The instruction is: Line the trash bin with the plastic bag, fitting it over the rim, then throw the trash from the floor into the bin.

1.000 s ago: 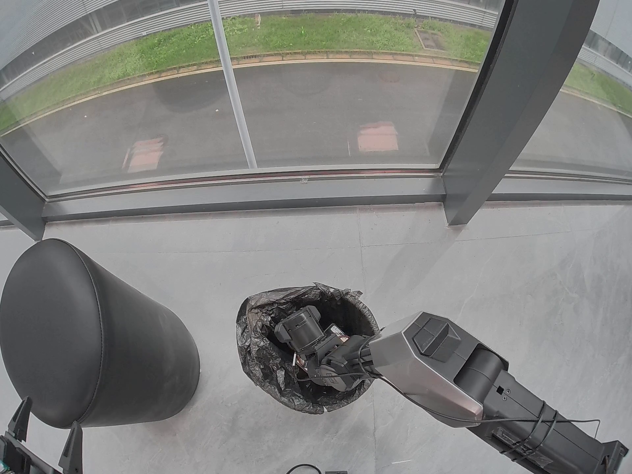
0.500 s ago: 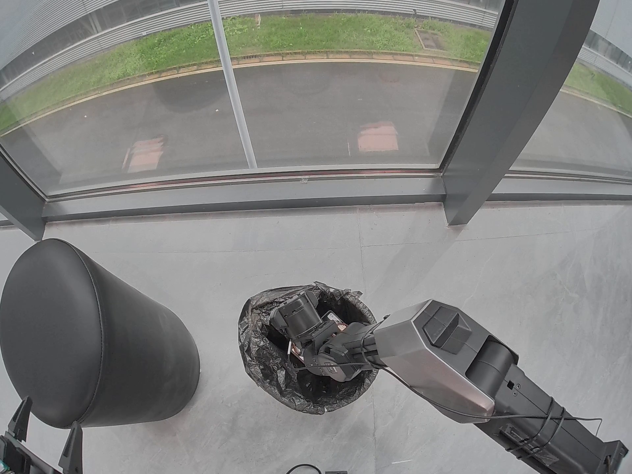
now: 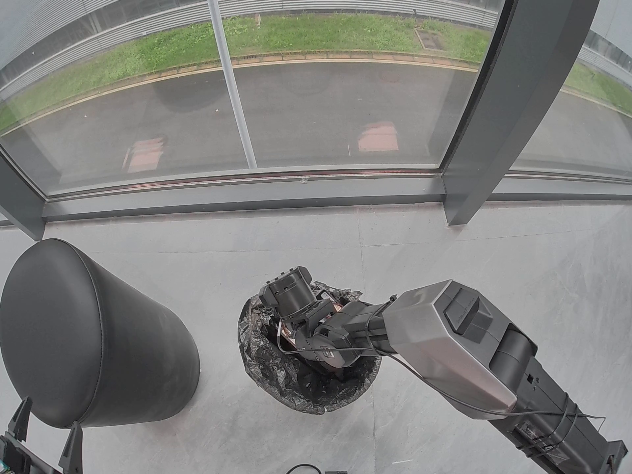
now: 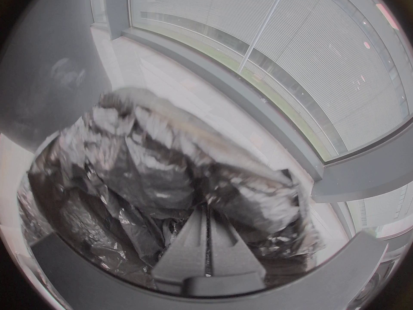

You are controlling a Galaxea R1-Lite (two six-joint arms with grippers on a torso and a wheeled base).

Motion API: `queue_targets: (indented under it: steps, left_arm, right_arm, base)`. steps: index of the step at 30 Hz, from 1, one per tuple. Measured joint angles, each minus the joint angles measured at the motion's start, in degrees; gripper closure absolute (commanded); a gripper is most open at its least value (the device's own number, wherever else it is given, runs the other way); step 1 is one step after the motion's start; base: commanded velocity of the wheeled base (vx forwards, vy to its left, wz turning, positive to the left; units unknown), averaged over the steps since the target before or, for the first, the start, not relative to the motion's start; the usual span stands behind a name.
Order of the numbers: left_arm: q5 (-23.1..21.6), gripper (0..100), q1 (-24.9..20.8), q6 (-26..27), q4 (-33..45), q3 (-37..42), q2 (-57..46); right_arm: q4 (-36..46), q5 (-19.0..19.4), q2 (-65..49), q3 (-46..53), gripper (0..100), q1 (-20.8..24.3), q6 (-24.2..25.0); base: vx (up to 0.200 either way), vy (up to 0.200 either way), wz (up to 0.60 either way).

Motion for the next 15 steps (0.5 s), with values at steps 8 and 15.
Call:
queue_targets:
  steps: [8,15]
  left_arm:
    - [0.00,0,0.00,0.02,0.00,0.00,0.00]
    - [0.02,0,0.00,0.00,0.00,0.00,0.00]
  right_arm:
    - [1.23,-0.57,-3.68,-0.02,100,0.50,-0.09]
    - [1.78,-1.62,-8.37,-0.02,100,0.56,-0.09]
  base:
    - [0.000,0.000,0.00]
    - [0.000,0.000,0.00]
